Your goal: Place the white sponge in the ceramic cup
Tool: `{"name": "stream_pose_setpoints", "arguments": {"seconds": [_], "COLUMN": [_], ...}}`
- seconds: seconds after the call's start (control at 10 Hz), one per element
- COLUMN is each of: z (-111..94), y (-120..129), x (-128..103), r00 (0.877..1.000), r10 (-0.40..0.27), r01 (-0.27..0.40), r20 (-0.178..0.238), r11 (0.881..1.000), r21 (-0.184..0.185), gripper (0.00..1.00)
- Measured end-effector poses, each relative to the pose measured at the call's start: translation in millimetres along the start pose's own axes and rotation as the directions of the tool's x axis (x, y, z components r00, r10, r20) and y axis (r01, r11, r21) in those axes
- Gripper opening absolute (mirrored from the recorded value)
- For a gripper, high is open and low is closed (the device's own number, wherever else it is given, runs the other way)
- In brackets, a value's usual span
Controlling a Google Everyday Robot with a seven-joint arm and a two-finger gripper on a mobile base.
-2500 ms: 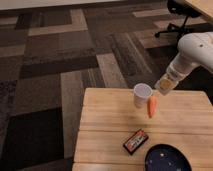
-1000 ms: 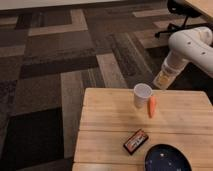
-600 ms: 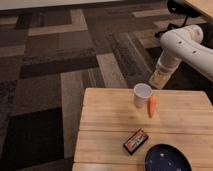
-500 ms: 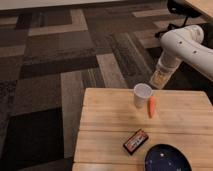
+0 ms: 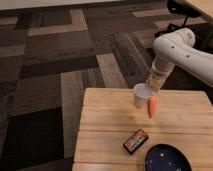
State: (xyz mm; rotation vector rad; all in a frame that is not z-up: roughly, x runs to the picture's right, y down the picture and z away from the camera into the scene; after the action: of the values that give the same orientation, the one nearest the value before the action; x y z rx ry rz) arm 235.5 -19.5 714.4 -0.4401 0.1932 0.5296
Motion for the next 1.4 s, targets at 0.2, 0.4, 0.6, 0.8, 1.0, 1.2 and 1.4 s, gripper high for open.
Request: {"name": "stream_pose_setpoints", "arguments": {"seconds": [0.2,0.4,0.6,0.8,1.0,1.2,1.4], "z": [1.3,7.0,13.7,23.1,27.9,30.5,32.5], "y": [2.2,7.0,8.0,6.0,6.7,5.6,6.9], "x": [-25.5,-39.9,-38.8,-35.5,-31.1,-27.1,-26.7], "r00": [0.997,0.993,0.993,0.993,0.993,0.993,0.994], "r10": [-0.071,-0.118,-0.120,-0.115,-0.111,-0.110,-0.109], "r01": [0.071,0.118,0.120,0.114,0.110,0.108,0.108], "r20": [-0.001,-0.012,-0.023,-0.028,-0.028,-0.032,-0.030], "r11": [0.997,0.993,0.993,0.993,0.993,0.993,0.993], "r21": [0.003,-0.005,-0.016,-0.028,-0.042,-0.047,-0.055], "gripper": [0.04,0.04,0.04,0.04,0.04,0.04,0.08]}}
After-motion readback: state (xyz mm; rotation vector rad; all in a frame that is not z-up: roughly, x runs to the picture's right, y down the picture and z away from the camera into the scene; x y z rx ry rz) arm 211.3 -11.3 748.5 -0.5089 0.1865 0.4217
